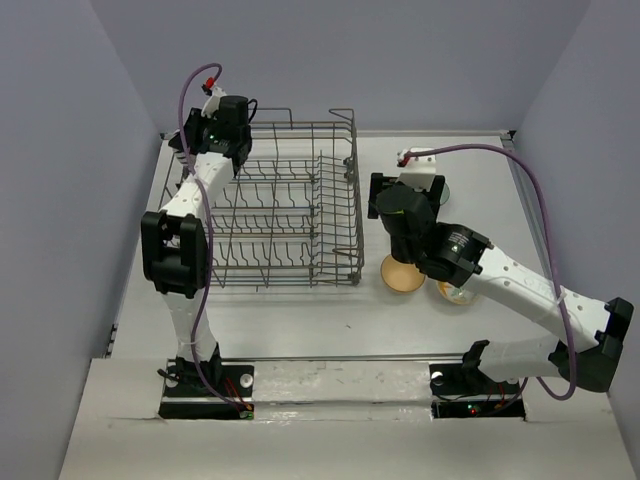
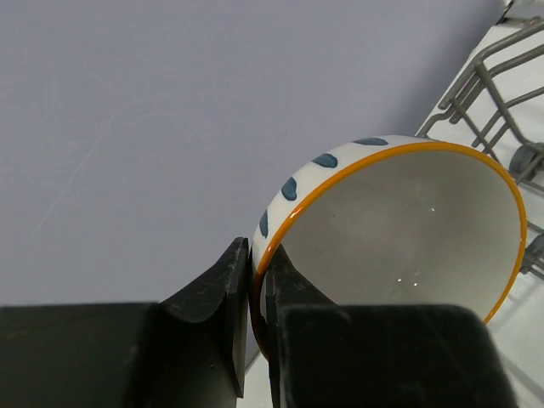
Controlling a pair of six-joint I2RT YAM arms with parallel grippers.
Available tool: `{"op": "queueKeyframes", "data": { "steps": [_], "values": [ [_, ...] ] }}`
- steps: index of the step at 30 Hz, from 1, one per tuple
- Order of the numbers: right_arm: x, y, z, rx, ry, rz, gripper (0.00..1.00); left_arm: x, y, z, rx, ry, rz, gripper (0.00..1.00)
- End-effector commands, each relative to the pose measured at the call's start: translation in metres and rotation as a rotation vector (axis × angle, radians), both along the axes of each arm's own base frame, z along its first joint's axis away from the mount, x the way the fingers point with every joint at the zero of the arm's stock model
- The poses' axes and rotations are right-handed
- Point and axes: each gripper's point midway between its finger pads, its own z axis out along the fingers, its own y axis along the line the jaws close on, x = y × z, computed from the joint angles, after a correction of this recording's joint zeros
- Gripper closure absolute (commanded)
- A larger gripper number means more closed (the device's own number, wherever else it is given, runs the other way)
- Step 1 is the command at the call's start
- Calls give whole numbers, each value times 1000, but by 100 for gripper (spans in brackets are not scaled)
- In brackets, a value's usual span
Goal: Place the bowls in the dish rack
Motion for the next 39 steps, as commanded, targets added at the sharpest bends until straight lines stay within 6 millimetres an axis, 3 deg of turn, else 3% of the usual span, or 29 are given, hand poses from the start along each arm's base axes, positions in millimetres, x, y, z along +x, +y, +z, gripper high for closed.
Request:
{"op": "queueKeyframes", "data": {
  "steps": [1, 16, 39],
  "values": [
    [-2, -1, 9, 76, -44, -22, 17, -14, 14, 24, 78, -53, 99, 100],
    [-4, 1, -1, 91, -38, -2, 17, -13, 22, -10, 168, 58, 144, 100],
    [-6, -4, -4, 99, -48, -13, 16, 2, -6, -61, 218, 182, 84, 100]
  ]
}}
